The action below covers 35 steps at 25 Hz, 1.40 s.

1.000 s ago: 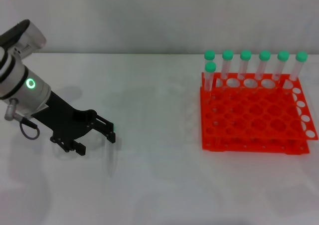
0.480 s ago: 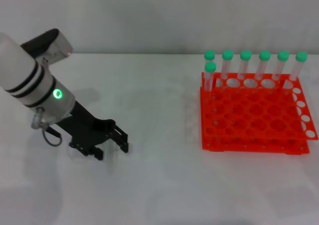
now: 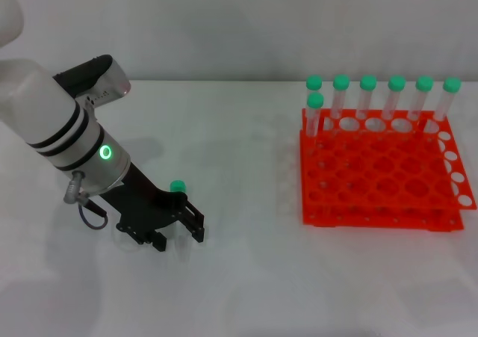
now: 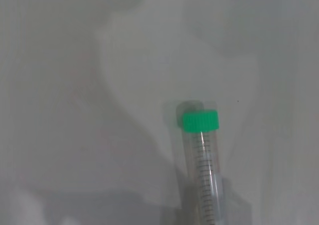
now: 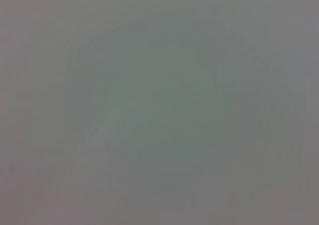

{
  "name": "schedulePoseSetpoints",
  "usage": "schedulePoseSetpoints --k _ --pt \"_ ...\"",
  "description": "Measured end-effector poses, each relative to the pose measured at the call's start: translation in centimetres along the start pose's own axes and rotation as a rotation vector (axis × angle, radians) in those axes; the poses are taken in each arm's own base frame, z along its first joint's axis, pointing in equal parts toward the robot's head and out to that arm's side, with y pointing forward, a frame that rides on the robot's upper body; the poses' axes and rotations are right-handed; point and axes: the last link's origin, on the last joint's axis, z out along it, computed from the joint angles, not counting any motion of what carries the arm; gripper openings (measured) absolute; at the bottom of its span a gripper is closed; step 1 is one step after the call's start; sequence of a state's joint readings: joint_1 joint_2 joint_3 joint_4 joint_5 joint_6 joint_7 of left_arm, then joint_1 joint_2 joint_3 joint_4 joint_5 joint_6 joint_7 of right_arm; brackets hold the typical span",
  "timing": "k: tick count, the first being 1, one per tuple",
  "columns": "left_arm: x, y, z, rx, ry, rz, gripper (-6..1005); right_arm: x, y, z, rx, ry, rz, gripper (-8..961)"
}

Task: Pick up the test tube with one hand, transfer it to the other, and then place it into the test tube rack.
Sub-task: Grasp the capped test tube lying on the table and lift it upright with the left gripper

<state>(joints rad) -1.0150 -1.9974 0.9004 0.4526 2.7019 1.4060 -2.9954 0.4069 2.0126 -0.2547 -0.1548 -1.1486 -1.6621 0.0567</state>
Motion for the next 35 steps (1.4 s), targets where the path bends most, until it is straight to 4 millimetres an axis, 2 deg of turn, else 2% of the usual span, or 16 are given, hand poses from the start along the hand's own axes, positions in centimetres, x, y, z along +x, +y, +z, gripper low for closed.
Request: schedulePoseSetpoints --k 13,18,35 --pt "0.65 0.40 -0.80 0.012 0.012 0.034 623 0.03 0.15 0.20 0.005 0.000 0.010 869" --pt "0.48 0.53 -0.63 0.063 -0.013 0.071 389 -0.02 0.20 0.30 0.002 -0.005 0.011 869" --pt "0.02 0.16 -0.32 0.129 -0.063 0.075 359 -0.07 0.49 0.94 -0.005 -0.013 0.017 869"
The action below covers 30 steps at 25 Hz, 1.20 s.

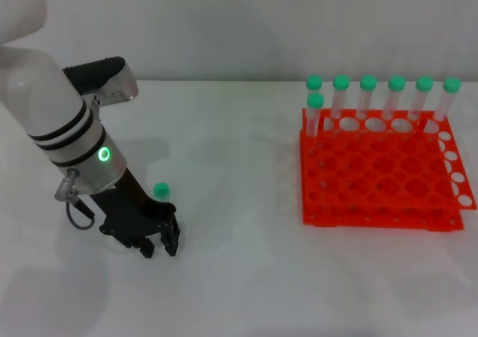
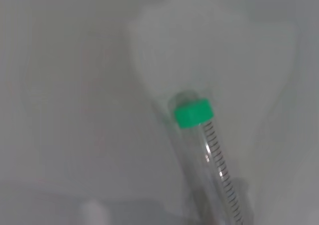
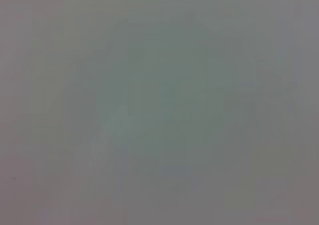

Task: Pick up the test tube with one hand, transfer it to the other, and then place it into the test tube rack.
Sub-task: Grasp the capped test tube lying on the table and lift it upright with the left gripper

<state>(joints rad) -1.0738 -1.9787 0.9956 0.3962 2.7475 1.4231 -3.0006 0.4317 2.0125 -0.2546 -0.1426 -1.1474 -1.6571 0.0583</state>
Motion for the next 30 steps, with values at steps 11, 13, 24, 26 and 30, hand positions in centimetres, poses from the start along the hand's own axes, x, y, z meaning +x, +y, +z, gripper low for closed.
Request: schedulePoseSetpoints --k 11,13,24,26,30 --pt "-0.3 -0.4 -0.1 0.030 -0.022 -0.002 340 0.2 0.0 0.0 0.003 0.013 0.000 869" --pt "-0.2 -0.5 -0.2 0.035 -0.022 -0.002 337 0.2 -0.1 0.0 0.003 0.014 0.000 869" --pt "-0.5 -1.3 -0.2 0.078 -0.037 -0.001 318 0.2 0.0 0.0 0.001 0.014 0.001 869" --pt "-0.6 -1.4 -0.1 0.078 -0.038 -0.002 291 0.2 0.0 -0.1 0.001 0.015 0.003 869" --pt "-0.6 -1.6 -0.1 0.081 -0.036 -0.006 251 0.2 0.1 -0.1 0.001 0.016 0.007 869"
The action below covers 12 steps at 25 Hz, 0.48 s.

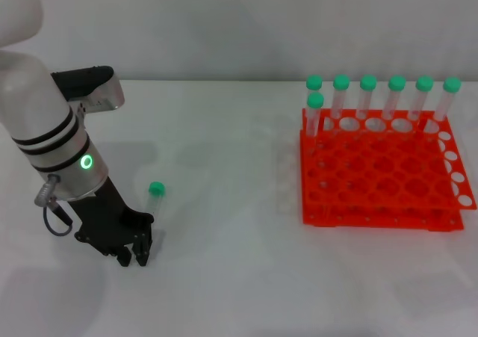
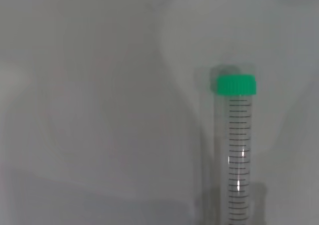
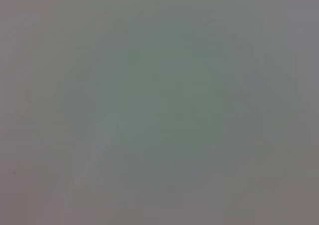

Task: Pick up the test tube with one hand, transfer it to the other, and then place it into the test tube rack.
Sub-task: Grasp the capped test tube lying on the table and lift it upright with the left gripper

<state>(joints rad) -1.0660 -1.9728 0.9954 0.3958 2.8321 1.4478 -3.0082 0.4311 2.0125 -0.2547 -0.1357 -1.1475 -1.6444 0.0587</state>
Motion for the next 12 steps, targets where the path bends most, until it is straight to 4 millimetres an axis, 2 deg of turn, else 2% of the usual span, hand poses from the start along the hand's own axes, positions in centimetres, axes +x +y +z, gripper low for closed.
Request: schedulePoseSetpoints --k 12 --pt "-0.1 -2.4 -0.6 0.017 0.015 -0.044 260 0.0 0.2 0.3 -0.009 -0.005 0.004 869"
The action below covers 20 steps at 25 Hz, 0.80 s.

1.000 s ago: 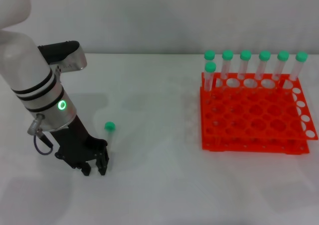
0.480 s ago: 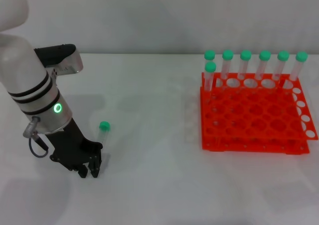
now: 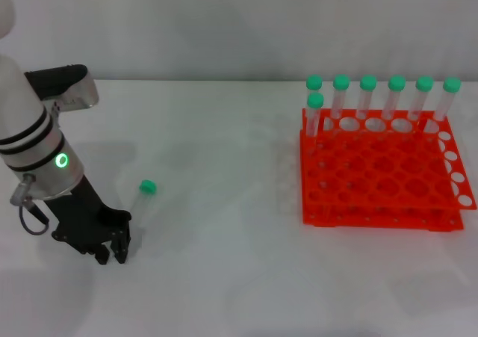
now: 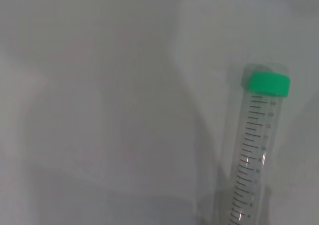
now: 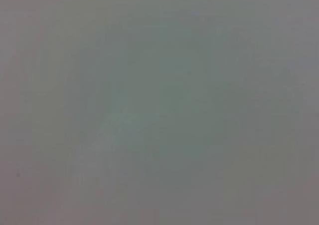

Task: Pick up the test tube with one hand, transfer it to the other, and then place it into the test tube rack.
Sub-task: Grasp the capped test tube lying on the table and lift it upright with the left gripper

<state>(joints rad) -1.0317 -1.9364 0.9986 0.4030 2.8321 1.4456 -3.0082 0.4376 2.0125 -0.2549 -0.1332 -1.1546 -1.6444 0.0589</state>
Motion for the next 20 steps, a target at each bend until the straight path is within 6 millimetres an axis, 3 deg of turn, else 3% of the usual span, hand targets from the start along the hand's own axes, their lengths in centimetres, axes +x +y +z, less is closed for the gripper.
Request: schedulePoseSetpoints --k 11,20 --pt "0.4 -0.7 -0.2 0.087 0.021 0.057 310 0.0 0.1 0.2 -0.005 -0.003 0.003 869" --pt "1.3 -0.9 -0.8 0.130 0.072 0.094 522 0.0 0.2 0.2 -0.008 -0.003 0.005 869"
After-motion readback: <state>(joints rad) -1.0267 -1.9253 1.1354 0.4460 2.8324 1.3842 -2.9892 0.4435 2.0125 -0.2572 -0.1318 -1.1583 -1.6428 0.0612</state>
